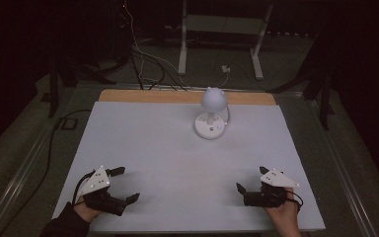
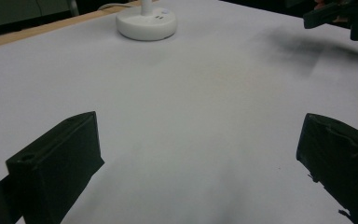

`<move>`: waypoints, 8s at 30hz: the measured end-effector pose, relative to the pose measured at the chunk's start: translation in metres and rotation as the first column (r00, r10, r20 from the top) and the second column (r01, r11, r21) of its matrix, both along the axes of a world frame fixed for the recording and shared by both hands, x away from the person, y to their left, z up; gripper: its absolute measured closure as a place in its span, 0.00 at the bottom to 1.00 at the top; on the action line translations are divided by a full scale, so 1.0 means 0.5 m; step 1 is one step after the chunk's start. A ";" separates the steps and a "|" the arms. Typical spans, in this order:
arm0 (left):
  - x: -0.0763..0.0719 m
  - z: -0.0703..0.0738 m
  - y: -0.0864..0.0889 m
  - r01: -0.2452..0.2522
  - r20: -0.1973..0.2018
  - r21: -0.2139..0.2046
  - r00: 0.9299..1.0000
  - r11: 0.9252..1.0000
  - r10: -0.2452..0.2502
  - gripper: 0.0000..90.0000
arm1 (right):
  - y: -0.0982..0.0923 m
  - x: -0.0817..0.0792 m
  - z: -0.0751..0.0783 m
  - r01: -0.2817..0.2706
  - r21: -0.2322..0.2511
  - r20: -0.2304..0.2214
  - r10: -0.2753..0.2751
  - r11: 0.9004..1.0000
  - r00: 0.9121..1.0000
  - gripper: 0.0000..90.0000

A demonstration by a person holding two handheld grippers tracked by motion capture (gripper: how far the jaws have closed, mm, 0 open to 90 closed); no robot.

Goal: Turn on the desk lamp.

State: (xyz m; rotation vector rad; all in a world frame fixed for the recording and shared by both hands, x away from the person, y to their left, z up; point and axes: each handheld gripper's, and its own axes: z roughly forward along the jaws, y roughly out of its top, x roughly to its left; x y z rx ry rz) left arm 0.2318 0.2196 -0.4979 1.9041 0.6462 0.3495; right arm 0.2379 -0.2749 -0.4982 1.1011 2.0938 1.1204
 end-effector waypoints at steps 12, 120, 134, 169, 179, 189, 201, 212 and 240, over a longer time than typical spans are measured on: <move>-0.003 0.001 -0.006 0.020 -0.005 -0.006 1.000 1.000 -0.020 0.00 | 0.010 0.003 0.034 0.027 0.006 0.010 -0.027 1.000 1.000 0.00; -0.004 0.005 -0.004 0.030 -0.006 -0.024 1.000 0.999 -0.031 0.00 | 0.317 0.277 0.116 0.273 0.143 0.120 -0.290 0.951 0.949 0.00; -0.004 0.005 -0.003 0.031 -0.007 -0.027 0.999 0.999 -0.031 0.00 | 0.321 0.296 0.066 0.335 0.132 0.039 -0.343 0.933 0.939 0.09; -0.003 0.004 -0.002 0.033 -0.009 -0.026 0.999 0.999 -0.033 0.00 | 0.307 0.348 0.022 0.359 0.046 -0.037 -0.358 0.932 0.933 1.00; -0.003 0.004 -0.002 0.031 -0.009 -0.026 0.999 0.999 -0.031 0.00 | 0.308 0.361 0.006 0.352 0.042 -0.075 -0.348 0.935 0.934 1.00; -0.003 0.004 -0.002 0.031 -0.007 -0.019 0.999 0.999 -0.031 0.00 | 0.314 0.372 -0.013 0.349 0.024 -0.106 -0.345 0.937 0.933 1.00; -0.003 0.004 -0.002 0.030 -0.004 -0.018 1.000 0.999 -0.031 0.00 | 0.317 0.377 -0.023 0.354 0.006 -0.109 -0.351 0.935 0.930 1.00; -0.004 0.004 -0.003 0.031 -0.004 -0.017 1.000 0.999 -0.031 0.00 | 0.314 0.377 -0.026 0.352 -0.011 -0.093 -0.351 0.936 0.932 1.00; -0.002 0.003 -0.002 0.029 -0.006 -0.021 1.000 0.999 -0.029 0.00 | 0.297 0.335 0.036 0.156 0.132 -0.099 -0.144 0.979 0.985 0.71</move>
